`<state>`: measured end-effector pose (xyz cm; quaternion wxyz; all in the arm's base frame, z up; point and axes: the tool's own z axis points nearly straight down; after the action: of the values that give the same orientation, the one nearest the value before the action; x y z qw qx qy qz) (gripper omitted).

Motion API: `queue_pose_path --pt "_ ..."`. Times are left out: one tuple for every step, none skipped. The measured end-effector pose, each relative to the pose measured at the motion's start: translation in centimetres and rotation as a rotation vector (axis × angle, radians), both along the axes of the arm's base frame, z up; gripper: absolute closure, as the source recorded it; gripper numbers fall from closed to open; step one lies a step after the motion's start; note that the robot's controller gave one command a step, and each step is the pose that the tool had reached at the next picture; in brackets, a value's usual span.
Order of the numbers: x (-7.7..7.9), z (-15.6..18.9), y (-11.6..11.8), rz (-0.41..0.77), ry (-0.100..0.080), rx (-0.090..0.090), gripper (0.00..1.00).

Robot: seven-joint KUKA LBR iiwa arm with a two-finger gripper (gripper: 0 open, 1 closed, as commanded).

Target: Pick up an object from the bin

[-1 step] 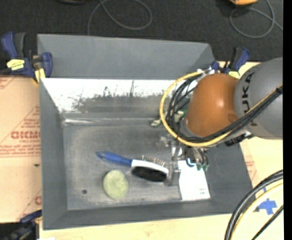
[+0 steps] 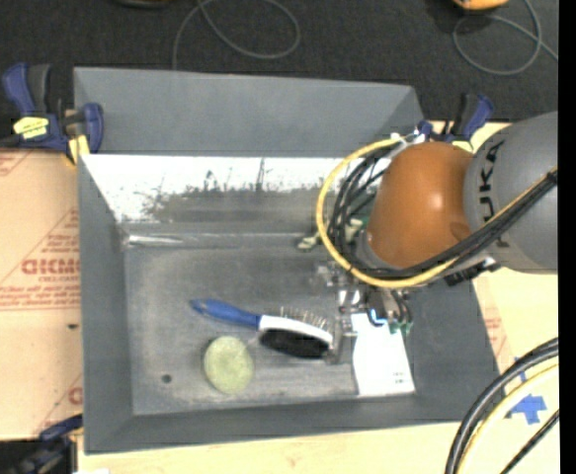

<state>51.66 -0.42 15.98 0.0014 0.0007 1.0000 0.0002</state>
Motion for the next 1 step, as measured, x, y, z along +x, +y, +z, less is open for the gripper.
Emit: queue_pose_path --pt "0.04 -3.60 1.75 0.090 -0.004 -0.002 0.00"
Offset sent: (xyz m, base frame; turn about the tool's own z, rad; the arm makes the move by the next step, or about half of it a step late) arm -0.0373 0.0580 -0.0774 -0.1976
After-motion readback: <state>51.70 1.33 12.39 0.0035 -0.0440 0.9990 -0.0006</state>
